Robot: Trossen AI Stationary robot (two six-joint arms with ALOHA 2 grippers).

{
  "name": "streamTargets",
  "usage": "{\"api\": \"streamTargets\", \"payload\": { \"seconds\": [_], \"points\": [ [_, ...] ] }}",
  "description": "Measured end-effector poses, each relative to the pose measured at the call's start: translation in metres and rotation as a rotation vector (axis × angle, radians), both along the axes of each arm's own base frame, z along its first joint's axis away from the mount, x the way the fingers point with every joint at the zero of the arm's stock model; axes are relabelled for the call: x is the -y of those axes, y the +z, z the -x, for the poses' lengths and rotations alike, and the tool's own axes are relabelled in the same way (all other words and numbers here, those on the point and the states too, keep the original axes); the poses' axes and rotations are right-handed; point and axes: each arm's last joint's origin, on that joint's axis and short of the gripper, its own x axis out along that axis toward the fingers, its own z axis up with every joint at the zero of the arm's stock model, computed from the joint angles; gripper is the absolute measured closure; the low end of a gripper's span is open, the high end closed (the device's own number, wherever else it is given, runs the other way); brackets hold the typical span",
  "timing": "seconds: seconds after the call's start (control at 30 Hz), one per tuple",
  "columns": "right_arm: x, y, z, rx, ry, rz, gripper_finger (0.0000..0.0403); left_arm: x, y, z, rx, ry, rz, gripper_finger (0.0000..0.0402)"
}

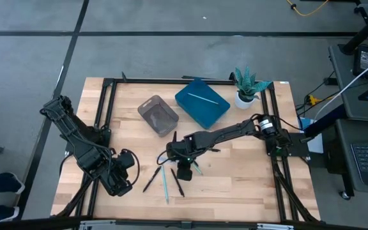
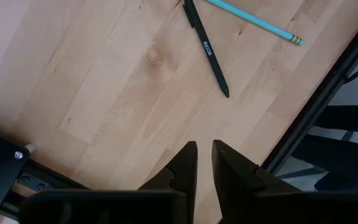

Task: Sort pens & pencils
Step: Put the blue pencil into the blue bin

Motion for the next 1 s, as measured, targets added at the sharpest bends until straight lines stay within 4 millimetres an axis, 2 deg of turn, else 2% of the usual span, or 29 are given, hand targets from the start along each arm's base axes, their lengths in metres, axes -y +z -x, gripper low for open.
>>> {"api": "streamTargets", "payload": {
  "seconds": [0.13, 0.4, 0.63, 1.0],
  "points": [
    [0.003, -0.002, 0.005, -0.043, 0.017, 0.077, 0.0311, 0.000, 0.000, 0.000, 0.000, -0.002, -0.001, 0.0358],
    [0.003, -0.006, 0.003, -0.027, 0.035, 0.086, 0.0311, 0.000, 0.000, 0.000, 0.001, -0.001, -0.002, 0.0358],
    [0.002, -0.025, -0.001, -0.066, 0.052, 0.074, 0.0311, 0.000, 0.000, 0.000, 0.002, 0.000, -0.001, 0.0358],
    [0.007, -0.026, -0.004, -0.043, 0.059, 0.074, 0.0311, 0.000, 0.000, 0.000, 0.003, 0.001, -0.002, 0.0358]
  ]
}}
